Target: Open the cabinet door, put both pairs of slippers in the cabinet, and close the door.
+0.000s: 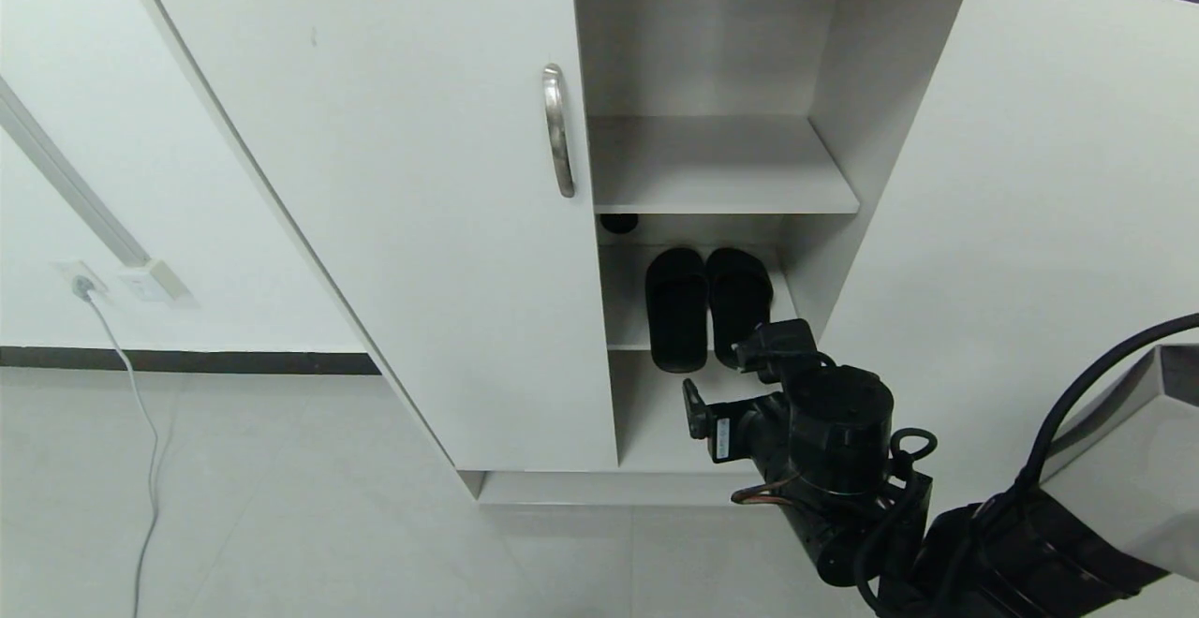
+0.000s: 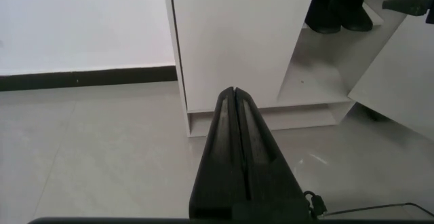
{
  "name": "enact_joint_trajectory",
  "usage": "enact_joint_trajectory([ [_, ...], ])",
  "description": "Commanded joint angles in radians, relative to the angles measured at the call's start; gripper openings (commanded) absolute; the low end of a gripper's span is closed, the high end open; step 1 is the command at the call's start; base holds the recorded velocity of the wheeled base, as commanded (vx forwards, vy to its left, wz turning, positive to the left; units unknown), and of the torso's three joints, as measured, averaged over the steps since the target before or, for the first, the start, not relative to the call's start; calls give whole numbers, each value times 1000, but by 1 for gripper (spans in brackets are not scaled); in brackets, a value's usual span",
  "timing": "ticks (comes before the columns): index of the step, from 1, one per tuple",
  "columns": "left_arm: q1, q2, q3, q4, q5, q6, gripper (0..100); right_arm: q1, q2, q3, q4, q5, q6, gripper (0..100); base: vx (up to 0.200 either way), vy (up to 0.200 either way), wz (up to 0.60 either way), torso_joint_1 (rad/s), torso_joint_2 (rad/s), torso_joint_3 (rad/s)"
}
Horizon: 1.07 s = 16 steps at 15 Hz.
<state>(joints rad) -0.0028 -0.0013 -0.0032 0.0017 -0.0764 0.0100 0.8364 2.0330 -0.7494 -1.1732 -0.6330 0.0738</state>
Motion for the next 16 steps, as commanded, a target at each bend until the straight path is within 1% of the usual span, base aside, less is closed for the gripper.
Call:
enact_joint_trajectory([
  [1, 0, 1, 0, 0, 0, -1, 0, -2, 1, 1, -2, -1, 0, 100, 0, 0, 0, 0, 0, 0],
  [9, 0, 1, 0, 1, -2, 1, 0, 0, 0, 4, -13, -2, 0, 100, 0, 0, 0, 0, 0, 0],
  [16, 0, 1, 0, 1, -2, 1, 0, 0, 1, 10, -13, -2, 0, 100, 0, 0, 0, 2, -2, 175],
])
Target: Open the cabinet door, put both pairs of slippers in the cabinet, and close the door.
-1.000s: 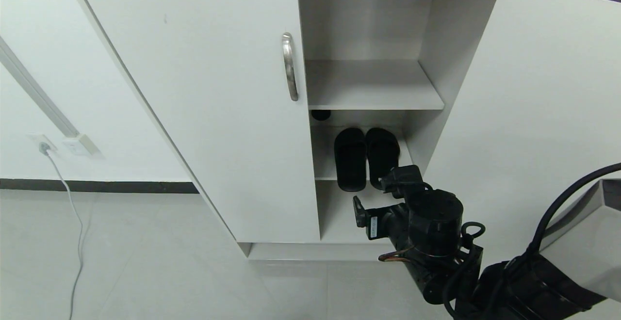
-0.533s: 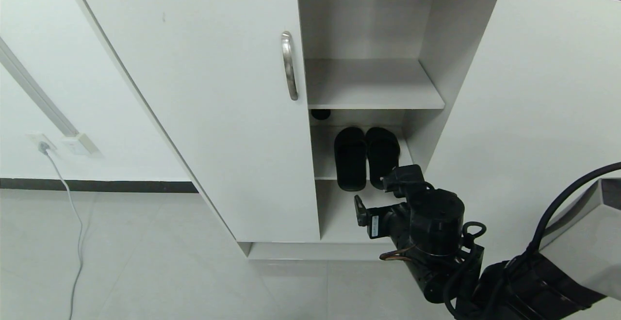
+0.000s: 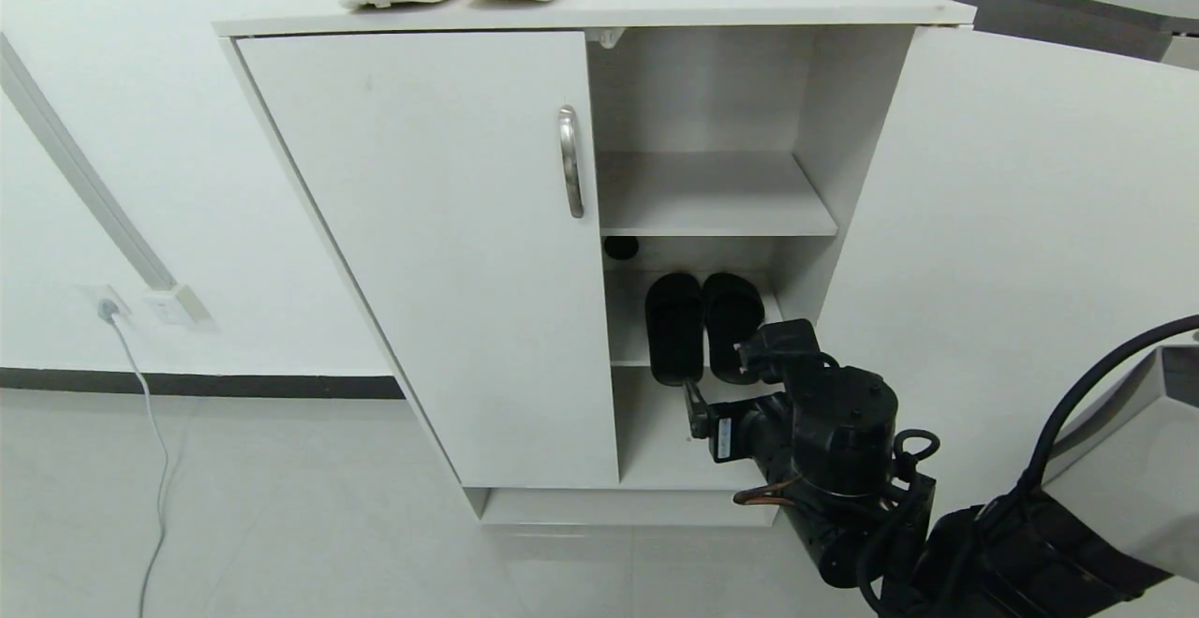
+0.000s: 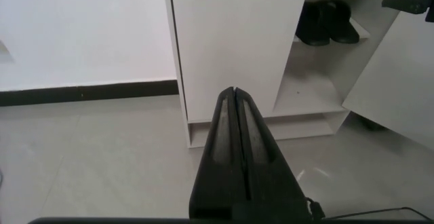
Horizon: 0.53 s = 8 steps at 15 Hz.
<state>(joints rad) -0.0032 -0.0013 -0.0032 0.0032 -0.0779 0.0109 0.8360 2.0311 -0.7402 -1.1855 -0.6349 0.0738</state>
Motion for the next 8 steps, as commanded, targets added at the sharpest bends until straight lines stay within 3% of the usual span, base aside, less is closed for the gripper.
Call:
enact_joint_trajectory([
  [1, 0, 1, 0, 0, 0, 0, 0, -1, 3, 1, 0, 0, 0, 100, 0, 0, 0, 2, 2, 198],
  [5, 0, 1, 0, -2, 0, 0, 0, 0, 3, 7, -2, 0, 0, 100, 0, 0, 0, 4, 2, 195],
  [8, 0, 1, 0, -2, 1, -2, 0, -1, -8, 38, -26, -2, -3, 100, 0, 0, 0, 3, -2, 52],
])
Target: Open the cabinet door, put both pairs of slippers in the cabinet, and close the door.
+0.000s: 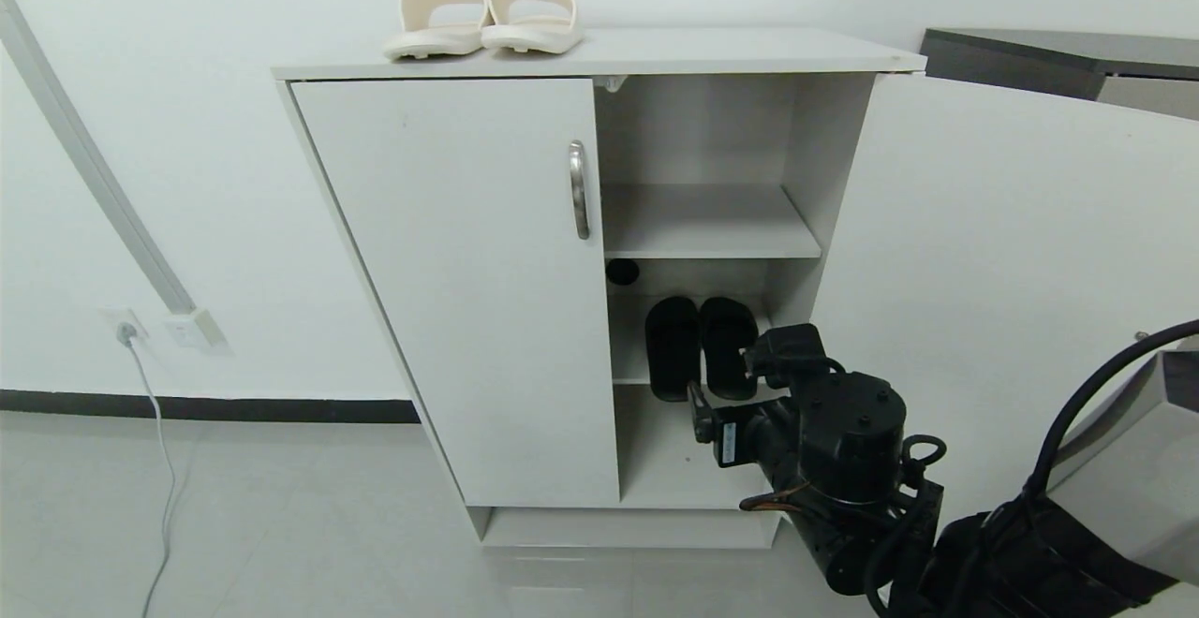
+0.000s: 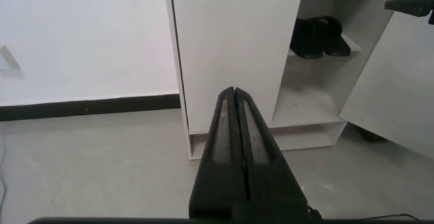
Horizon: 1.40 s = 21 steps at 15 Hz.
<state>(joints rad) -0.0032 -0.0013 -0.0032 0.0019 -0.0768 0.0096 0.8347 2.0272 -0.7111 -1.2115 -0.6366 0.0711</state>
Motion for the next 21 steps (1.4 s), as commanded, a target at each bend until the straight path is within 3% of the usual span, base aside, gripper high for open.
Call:
enact_joint_trajectory([
  [1, 0, 1, 0, 0, 0, 0, 0, 0, -4, 9, -2, 0, -1, 100, 0, 0, 0, 0, 0, 0],
  [5, 2, 1, 0, 0, 0, 0, 0, 0, -4, 19, -2, 0, -1, 100, 0, 0, 0, 0, 0, 0],
  [21, 2, 1, 0, 0, 0, 0, 0, 12, 8, 27, -3, 3, -4, 100, 0, 200, 0, 3, 3, 4],
])
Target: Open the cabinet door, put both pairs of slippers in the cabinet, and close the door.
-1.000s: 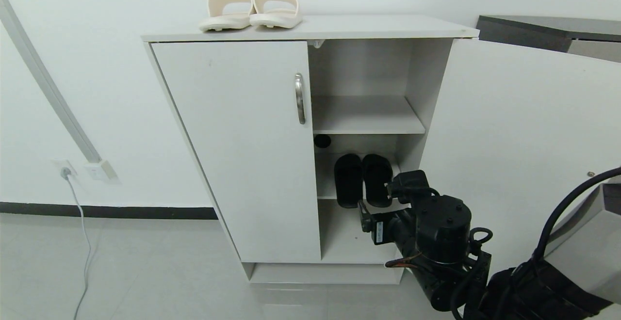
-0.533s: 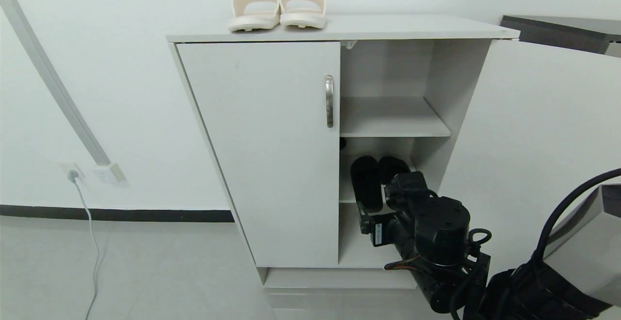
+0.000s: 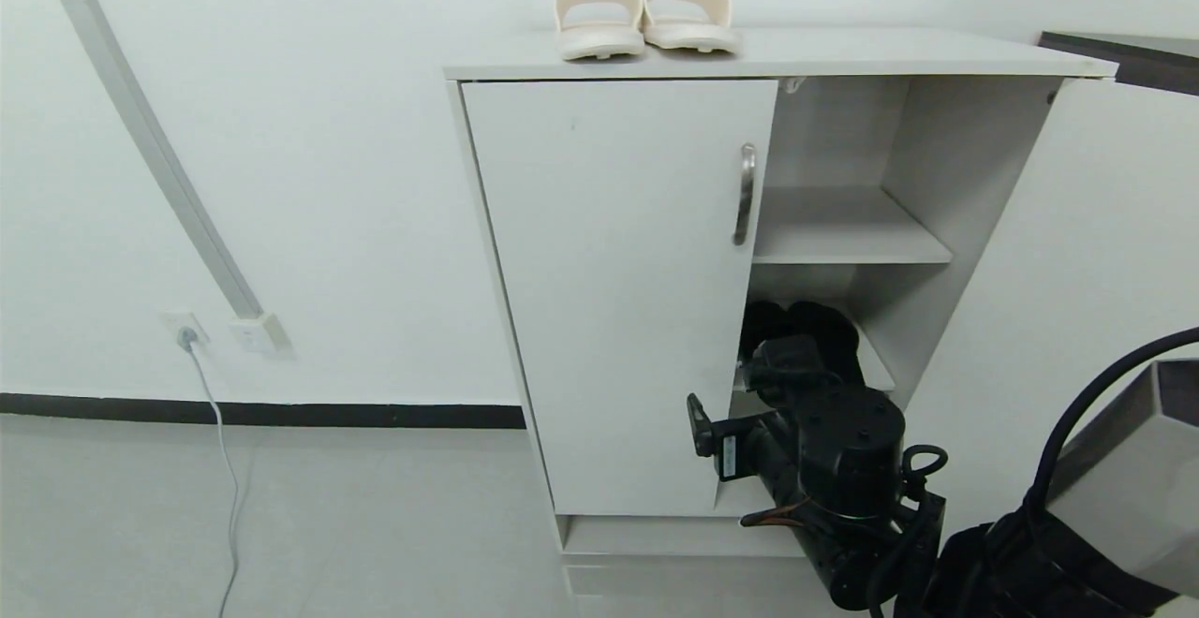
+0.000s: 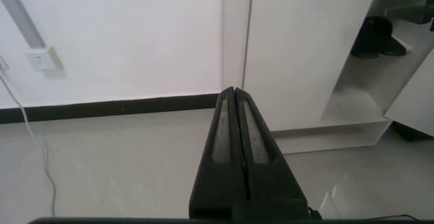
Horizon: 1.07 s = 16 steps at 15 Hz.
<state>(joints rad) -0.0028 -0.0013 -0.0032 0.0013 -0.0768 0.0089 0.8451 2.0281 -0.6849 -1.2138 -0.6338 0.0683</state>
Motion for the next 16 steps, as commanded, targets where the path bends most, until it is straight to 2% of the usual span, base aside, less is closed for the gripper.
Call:
enact_joint_trajectory([
  [1, 0, 1, 0, 0, 0, 0, 0, 0, 9, -1, -1, 0, 1, 100, 0, 200, 0, 7, 7, 2],
  [2, 0, 1, 0, 0, 0, 0, 0, 2, 9, 1, -3, 2, 1, 100, 0, 200, 0, 2, 2, 2],
  [9, 0, 1, 0, 0, -1, 2, 0, -6, 11, 16, -87, 26, -1, 100, 0, 0, 0, 0, 0, 0],
  [16, 1, 1, 0, 0, -1, 2, 0, -15, 12, 47, -101, 57, -16, 100, 0, 0, 0, 0, 0, 0],
])
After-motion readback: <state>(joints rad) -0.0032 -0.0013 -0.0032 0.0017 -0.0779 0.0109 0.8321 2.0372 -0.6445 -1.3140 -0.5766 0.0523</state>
